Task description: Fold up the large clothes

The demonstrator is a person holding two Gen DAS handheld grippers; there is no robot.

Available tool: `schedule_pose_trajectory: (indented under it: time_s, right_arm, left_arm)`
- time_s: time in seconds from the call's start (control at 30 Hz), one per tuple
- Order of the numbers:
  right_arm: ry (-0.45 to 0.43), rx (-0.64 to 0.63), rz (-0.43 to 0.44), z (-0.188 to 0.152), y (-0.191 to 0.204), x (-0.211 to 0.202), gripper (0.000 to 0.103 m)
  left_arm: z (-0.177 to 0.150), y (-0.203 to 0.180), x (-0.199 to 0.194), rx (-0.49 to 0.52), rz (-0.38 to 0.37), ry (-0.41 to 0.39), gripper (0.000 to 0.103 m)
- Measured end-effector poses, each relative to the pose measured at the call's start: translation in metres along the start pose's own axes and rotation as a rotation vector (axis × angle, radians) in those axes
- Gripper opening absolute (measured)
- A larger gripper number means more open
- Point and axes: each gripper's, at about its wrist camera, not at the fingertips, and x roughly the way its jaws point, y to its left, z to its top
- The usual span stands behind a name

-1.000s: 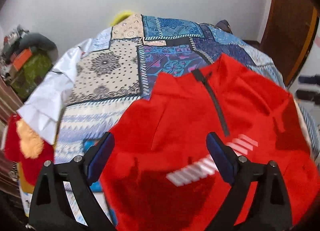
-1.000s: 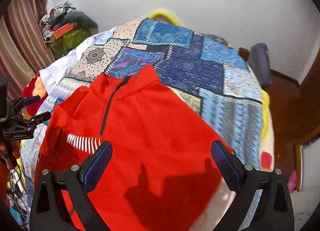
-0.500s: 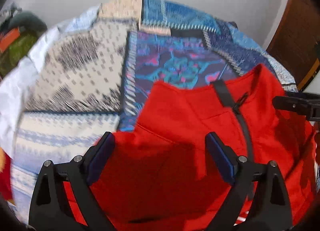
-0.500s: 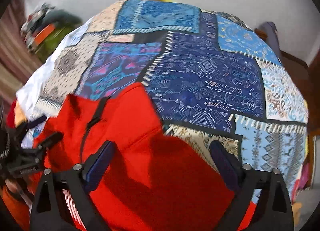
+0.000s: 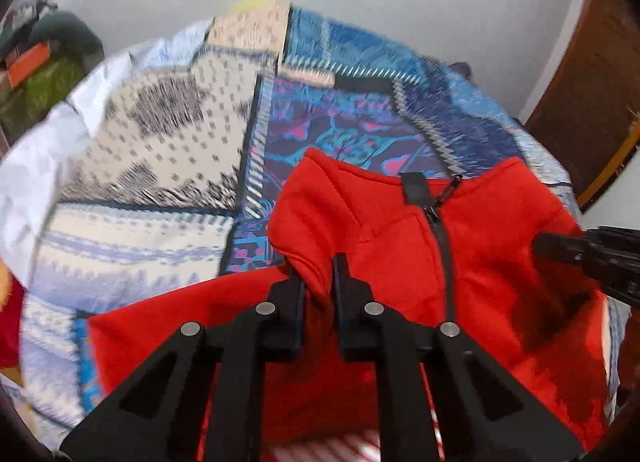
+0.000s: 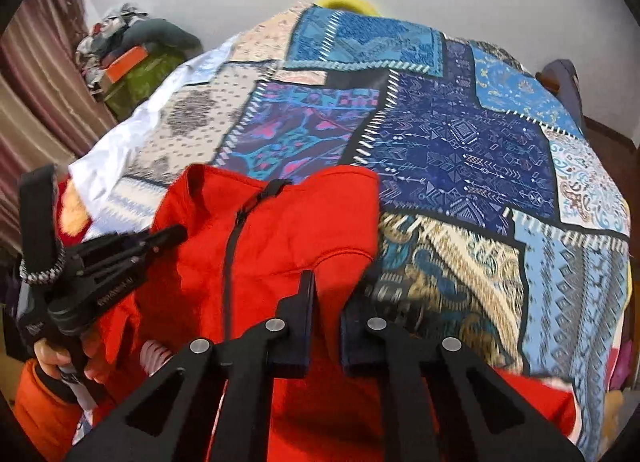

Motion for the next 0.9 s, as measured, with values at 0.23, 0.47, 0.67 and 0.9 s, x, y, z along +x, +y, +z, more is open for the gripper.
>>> schedule_pose_trajectory:
  time_s: [0.23,0.47,0.67,0.9]
  right_arm:
    - [-0.057,-0.068,0.005,-0.042,0.034,-0.067,0.007]
    - [-0.023,-0.084,0.010,-0.108,0.052,-0.102,0.007]
    - [0.034,-0.104,-0.014,-0.163,0.065,-0.113,0.007]
    - [0.100,-0.081,0.019,-0.213,0.062,-0.118,0.007]
  left_arm:
    - [-0.040,-0.019,-0.087,0.100,-0.008,-0.055,0.011]
    - [-0.094,-0.027,-0.122,0.098,-0.021,-0.018,0.008]
    - [-0.146,-0.026,-0.135,0.069,-0.034,0.038,0.008]
    - [-0.205,-0.020,-0.142,0.074,-0.016,0.108,0.008]
